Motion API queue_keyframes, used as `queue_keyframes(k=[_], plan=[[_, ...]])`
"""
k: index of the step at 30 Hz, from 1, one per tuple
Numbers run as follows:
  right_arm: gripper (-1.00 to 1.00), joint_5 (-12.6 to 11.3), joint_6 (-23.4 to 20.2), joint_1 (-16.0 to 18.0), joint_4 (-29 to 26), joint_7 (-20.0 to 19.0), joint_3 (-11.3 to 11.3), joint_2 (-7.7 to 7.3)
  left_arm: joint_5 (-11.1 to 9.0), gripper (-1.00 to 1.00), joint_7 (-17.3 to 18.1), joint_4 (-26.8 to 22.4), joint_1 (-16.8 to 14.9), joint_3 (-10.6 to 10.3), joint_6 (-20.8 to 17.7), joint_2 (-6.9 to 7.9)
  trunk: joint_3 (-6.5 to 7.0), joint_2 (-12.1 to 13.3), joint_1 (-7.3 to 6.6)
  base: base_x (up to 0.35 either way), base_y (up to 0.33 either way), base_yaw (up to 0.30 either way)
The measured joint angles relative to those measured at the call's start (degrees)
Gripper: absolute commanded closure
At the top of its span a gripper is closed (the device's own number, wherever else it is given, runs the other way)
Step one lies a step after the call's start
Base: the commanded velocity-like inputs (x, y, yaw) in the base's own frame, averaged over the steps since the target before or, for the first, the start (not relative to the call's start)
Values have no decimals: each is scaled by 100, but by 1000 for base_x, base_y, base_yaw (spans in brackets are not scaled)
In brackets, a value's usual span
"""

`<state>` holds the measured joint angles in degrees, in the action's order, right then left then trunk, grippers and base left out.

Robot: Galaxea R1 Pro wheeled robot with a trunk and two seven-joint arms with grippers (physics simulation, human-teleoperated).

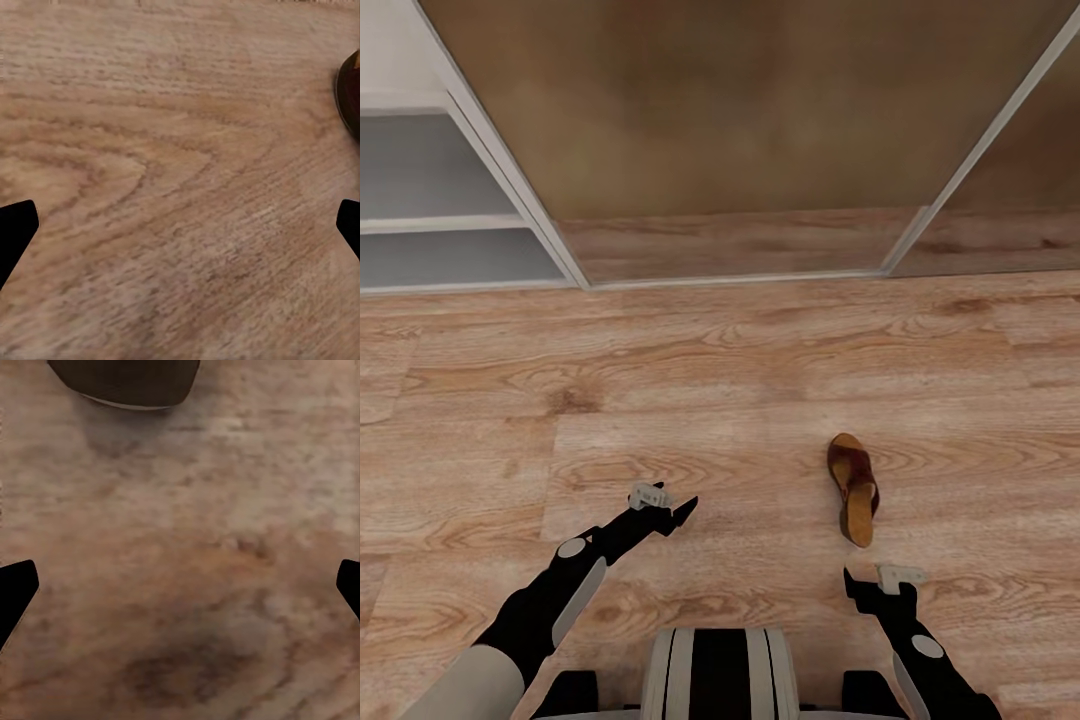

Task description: Pick up the two gym shoes and the two sandals from the corridor floor and place them onto the hallstand (shoe rack) in the corridor, making sure they are on the rack and not on the floor. Arrange them so the two gym shoes are next to each other and the two sandals are next to each other.

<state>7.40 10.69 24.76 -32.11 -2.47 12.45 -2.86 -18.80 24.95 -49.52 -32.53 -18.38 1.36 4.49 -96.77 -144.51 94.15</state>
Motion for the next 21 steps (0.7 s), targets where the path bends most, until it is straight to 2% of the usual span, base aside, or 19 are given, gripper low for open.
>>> queue_keyframes(k=[6,21], plan=[[-100,0,1,0,0,-2,-1,0,-3,-100,-4,-1,-4,9,9,2,0,0,-1,168,84,0],[-100,0,1,0,0,-1,0,0,-13,-100,10,0,-4,8,-7,2,-1,0,0,32,21,0]])
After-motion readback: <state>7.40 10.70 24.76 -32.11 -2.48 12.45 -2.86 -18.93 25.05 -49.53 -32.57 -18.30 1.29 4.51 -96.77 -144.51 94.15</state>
